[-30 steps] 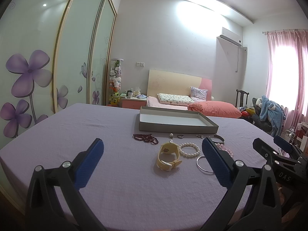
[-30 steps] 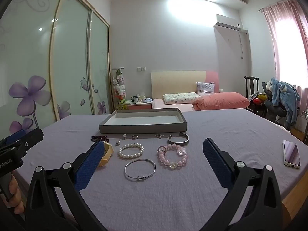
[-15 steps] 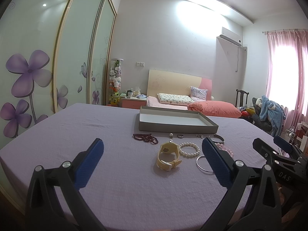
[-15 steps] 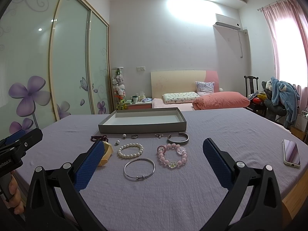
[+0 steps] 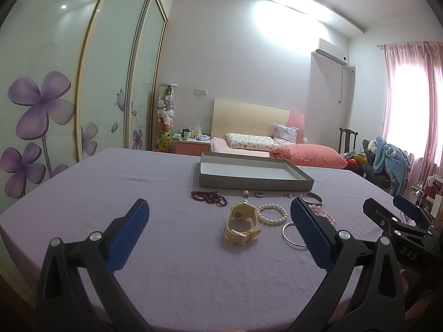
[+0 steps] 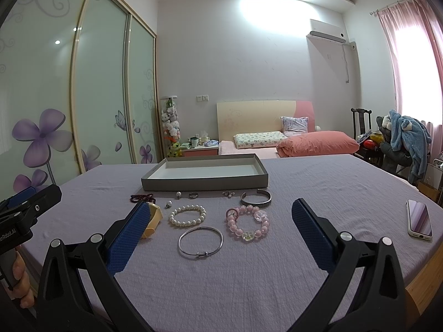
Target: Organize jewelry
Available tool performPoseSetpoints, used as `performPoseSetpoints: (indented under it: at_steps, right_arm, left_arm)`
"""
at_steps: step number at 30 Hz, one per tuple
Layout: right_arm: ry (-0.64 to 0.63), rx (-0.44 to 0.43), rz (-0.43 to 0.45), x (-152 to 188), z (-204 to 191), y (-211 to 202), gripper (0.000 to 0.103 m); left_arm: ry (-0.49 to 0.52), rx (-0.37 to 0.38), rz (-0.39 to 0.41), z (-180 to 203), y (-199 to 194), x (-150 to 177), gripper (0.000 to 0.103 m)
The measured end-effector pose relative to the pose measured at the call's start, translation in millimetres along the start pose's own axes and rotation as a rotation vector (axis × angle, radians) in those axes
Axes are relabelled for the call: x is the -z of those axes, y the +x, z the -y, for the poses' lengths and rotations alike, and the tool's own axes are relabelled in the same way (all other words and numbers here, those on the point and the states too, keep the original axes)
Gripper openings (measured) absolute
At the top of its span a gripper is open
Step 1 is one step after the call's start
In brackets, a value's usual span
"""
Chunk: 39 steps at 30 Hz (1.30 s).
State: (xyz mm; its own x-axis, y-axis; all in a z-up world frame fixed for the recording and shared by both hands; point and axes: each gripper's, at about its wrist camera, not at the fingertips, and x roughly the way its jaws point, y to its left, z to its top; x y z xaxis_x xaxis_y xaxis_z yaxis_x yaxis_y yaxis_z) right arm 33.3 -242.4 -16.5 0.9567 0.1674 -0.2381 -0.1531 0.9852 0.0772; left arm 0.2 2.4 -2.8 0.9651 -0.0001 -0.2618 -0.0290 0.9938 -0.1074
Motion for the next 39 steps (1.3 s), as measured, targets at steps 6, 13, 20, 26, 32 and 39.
performPoseSetpoints:
  at_steps: [6,13,20,26,32,39]
  right_arm:
    - [0.001,0.001,0.0,-0.4,0.2,-0.2,0.101]
    - [0.002,0.0,0.0,1.9,0.1,1.5,0.101]
    - [0.002,0.001,-0.002,0.7,0.3,0.8,0.101]
    - [0.003,0.0,-0.001,0.6,0.7,0.6,0.101]
    - [0.003,0.0,-0.002,0.3,0.7,0.5,0.101]
    - [0.003,0.0,-0.003,0.3,0.4,1.0,0.101]
  left_arm:
    - [-0.001,0.0,-0.001,0.0,0.3,0.0,0.099]
    - [0.0,-0.001,-0.001,-0.1,0.5,-0.3,0.099]
    - [0.001,-0.004,-0.002,2.5,3.2,2.4,0.099]
    - [0.001,-0.005,-0.001,3.0,3.3,2.3,0.099]
    - [0.002,-0.005,-0.002,3.9,4.4,8.3,0.099]
    - [0.002,-0.006,-0.003,3.3,4.0,7.5,0.099]
